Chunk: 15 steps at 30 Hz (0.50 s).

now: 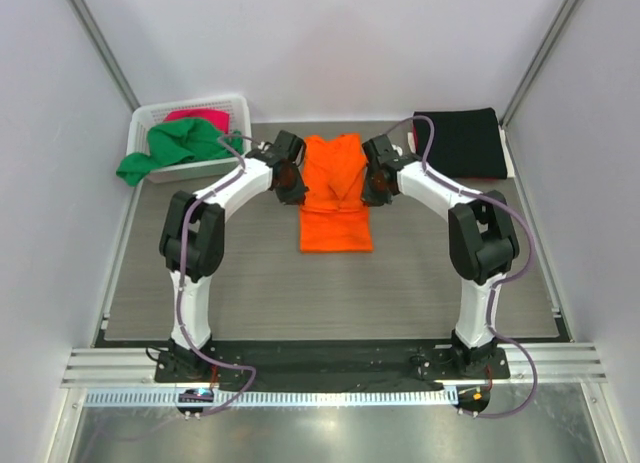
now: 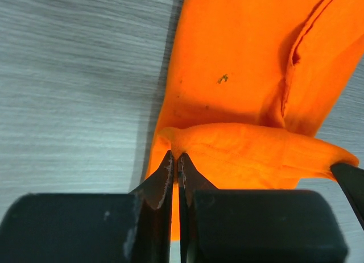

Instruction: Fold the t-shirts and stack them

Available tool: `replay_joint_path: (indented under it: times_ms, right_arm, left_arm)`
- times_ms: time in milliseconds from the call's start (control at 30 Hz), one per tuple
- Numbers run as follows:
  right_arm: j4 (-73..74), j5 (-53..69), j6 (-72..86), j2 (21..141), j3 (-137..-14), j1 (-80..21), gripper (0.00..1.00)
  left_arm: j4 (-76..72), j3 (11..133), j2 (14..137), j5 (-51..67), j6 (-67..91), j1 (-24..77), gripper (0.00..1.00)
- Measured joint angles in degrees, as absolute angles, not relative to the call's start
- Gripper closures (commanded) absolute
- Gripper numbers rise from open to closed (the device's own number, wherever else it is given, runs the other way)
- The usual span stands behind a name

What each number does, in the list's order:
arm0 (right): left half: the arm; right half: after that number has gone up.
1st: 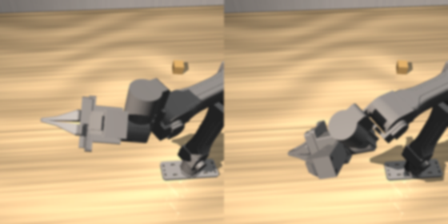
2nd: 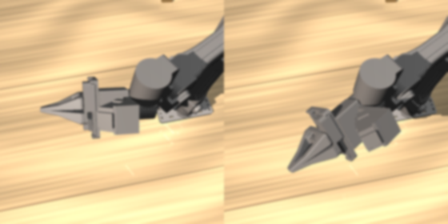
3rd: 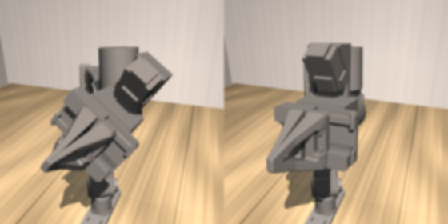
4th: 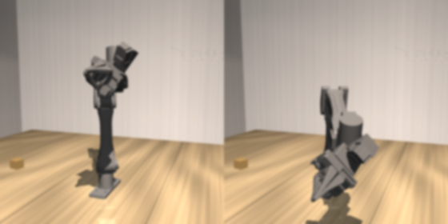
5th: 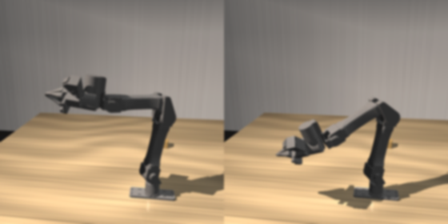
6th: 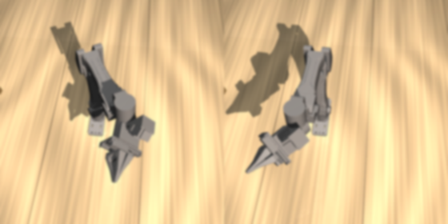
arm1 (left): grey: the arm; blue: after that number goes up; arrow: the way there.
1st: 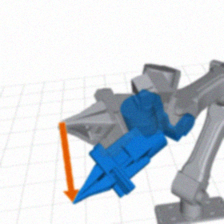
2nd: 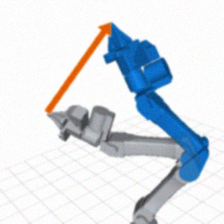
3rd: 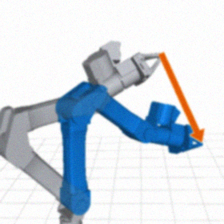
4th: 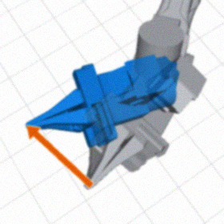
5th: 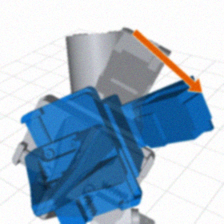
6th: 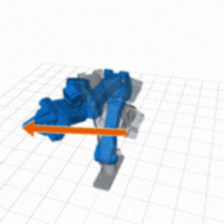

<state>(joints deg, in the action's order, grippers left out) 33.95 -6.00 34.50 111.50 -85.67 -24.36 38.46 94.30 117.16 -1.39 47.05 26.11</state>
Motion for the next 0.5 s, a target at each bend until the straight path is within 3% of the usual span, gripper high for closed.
replay_joint_path:
  times_ms: [167, 267, 300, 333, 367, 433, 500]
  right_arm:
    - [33.9, -6.0, 34.2, 113.6, -87.0, -23.8, 0.99]
    - [33.9, -5.9, 34.1, 114.9, -88.5, -23.5, 0.99]
    - [33.9, -5.9, 34.1, 115.5, -89.0, -23.5, 0.94]
    - [33.9, -5.8, 34.1, 116.0, -89.7, -23.4, 0.78]
    - [33.9, -5.8, 34.3, 116.6, -90.3, -23.3, 0.66]
    - [34.3, -5.3, 34.2, 118.2, -92.4, -23.0, 0.29]
    - [35.1, -5.1, 33.4, 119.9, -95.1, -22.6, 0.24]
  left_arm:
    - [38.5, 96.2, 120.4, 0.1, 46.1, 26.1, 0.95]
    - [38.5, 97.2, 121.6, 0.4, 45.9, 25.9, 0.87]
    - [38.5, 97.6, 122.1, 0.6, 45.8, 25.7, 0.82]
    - [38.6, 98.0, 122.4, 0.8, 45.7, 25.5, 0.63]
    - [38.7, 98.7, 122.8, 1.1, 45.3, 25.3, 0.54]
    - [39.3, 100.5, 123.8, 1.8, 44.9, 24.6, 0.36]
    - [40.7, 103.8, 125.1, 2.3, 44.4, 23.8, 0.32]
